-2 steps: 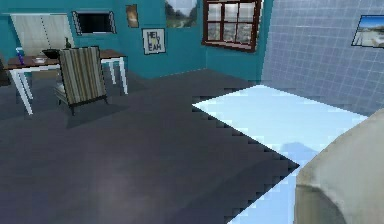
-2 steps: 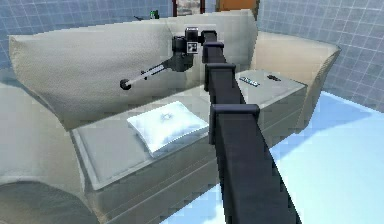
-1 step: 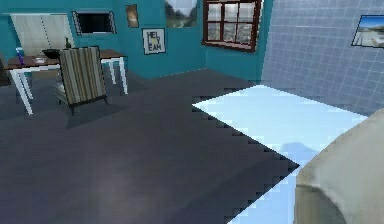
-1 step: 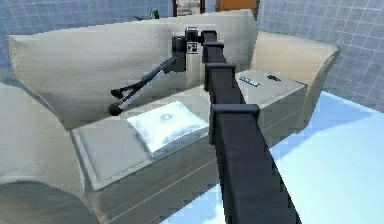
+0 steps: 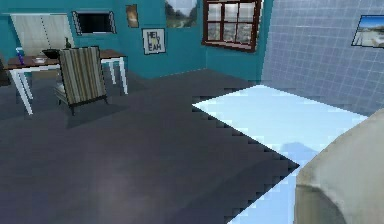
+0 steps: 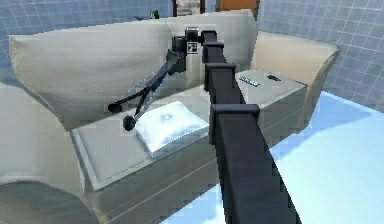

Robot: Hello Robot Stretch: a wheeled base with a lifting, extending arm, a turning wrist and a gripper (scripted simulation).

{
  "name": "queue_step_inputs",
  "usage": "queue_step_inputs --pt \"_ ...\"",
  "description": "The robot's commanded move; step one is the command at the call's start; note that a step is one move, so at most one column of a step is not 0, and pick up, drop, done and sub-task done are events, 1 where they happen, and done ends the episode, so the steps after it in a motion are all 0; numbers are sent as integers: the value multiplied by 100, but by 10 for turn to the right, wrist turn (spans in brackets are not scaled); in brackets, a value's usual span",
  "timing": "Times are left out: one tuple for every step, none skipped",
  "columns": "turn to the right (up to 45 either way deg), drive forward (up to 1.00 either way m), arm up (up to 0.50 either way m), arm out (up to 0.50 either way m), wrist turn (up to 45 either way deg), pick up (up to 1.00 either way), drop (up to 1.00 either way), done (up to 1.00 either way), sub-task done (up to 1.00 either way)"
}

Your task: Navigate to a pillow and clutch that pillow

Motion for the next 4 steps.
queue_step_inputs --pt "0 0 0 -48 0 0 0 0 0" --pt "450 0 0 0 0 0 0 0 0" --pt "420 0 0 0 0 0 0 0 0" --pt "0 35 0 0 0 0 0 0 0"
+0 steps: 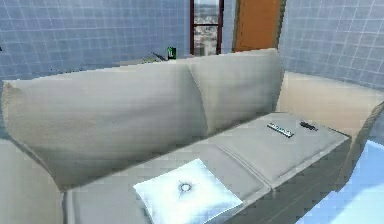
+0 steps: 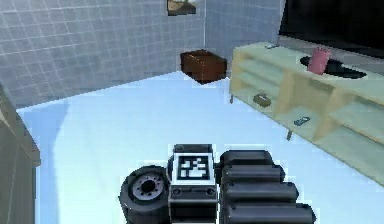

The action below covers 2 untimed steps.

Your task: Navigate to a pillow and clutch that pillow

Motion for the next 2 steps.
queue_step_inputs --pt "-450 0 0 0 0 0 0 0 0" --pt "-420 0 0 0 0 0 0 0 0"
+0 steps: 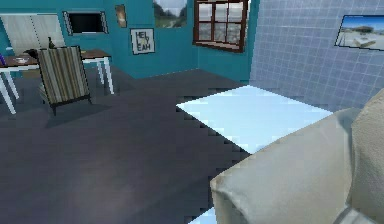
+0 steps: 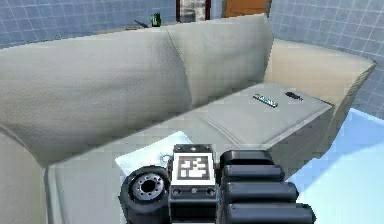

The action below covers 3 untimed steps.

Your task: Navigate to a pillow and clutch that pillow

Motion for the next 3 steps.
queue_step_inputs --pt "0 0 0 18 0 0 0 0 0" --pt "0 0 0 0 450 0 0 0 0" --pt "0 0 0 0 360 0 0 0 0"
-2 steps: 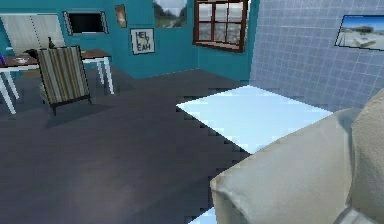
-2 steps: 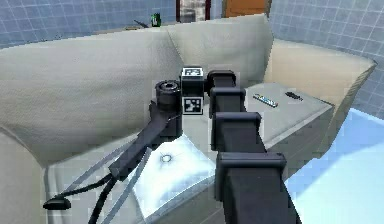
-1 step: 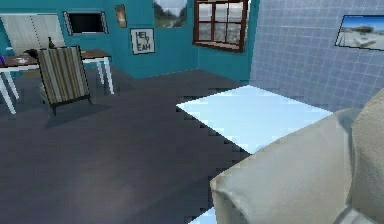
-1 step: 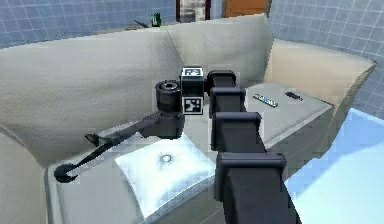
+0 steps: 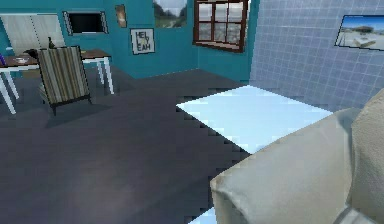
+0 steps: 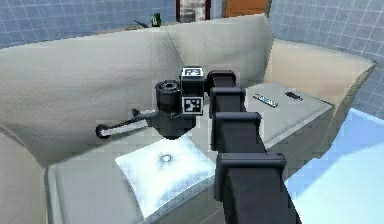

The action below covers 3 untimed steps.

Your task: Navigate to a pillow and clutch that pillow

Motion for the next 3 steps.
queue_step_inputs --pt "0 0 -12 0 0 0 0 0 0" --pt "0 0 -32 0 0 0 0 0 0" --pt "0 0 0 0 0 100 0 0 0"
